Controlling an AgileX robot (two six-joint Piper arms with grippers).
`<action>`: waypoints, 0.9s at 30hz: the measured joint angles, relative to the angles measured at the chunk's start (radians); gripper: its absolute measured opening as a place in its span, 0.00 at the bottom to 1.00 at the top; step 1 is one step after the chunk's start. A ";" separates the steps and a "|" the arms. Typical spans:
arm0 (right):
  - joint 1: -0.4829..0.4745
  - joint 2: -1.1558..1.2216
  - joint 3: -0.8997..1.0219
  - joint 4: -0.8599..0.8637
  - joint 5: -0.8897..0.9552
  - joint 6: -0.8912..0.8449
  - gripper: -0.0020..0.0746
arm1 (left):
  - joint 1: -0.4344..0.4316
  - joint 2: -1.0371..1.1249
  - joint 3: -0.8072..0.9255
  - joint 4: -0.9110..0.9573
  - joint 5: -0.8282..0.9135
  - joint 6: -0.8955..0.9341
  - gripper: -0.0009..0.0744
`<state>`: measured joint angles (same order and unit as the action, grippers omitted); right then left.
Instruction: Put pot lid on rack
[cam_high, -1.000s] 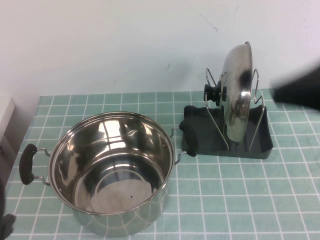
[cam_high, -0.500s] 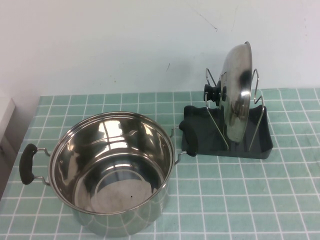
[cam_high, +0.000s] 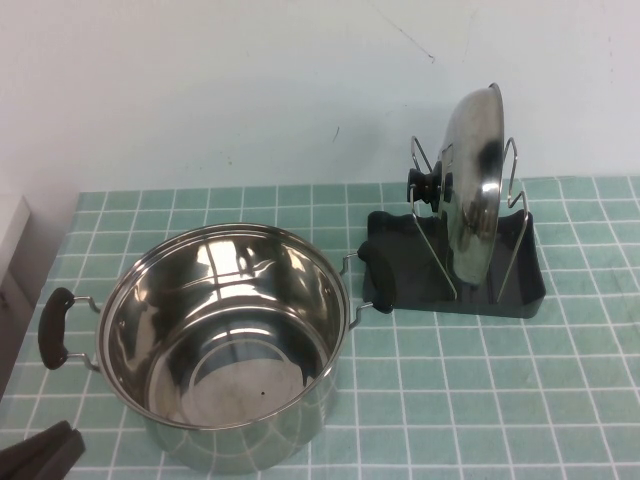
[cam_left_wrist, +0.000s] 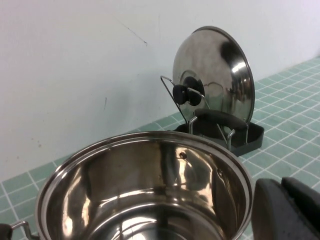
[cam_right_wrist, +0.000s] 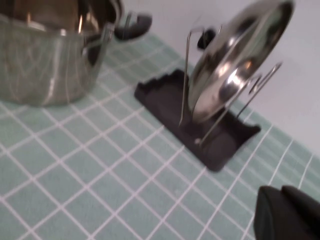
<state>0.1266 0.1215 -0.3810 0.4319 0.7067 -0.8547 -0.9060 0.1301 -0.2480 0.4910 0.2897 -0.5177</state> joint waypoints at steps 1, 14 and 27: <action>0.000 -0.019 0.000 0.009 -0.005 0.000 0.03 | 0.000 0.000 0.006 0.000 -0.002 0.002 0.01; 0.000 -0.056 0.004 0.023 0.007 0.002 0.03 | 0.000 -0.002 0.015 0.000 0.006 0.010 0.01; 0.000 -0.056 0.008 0.027 0.007 0.002 0.03 | 0.325 -0.041 0.042 -0.091 0.054 0.050 0.01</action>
<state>0.1266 0.0658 -0.3732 0.4592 0.7138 -0.8522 -0.5815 0.0893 -0.2063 0.4002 0.3438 -0.4677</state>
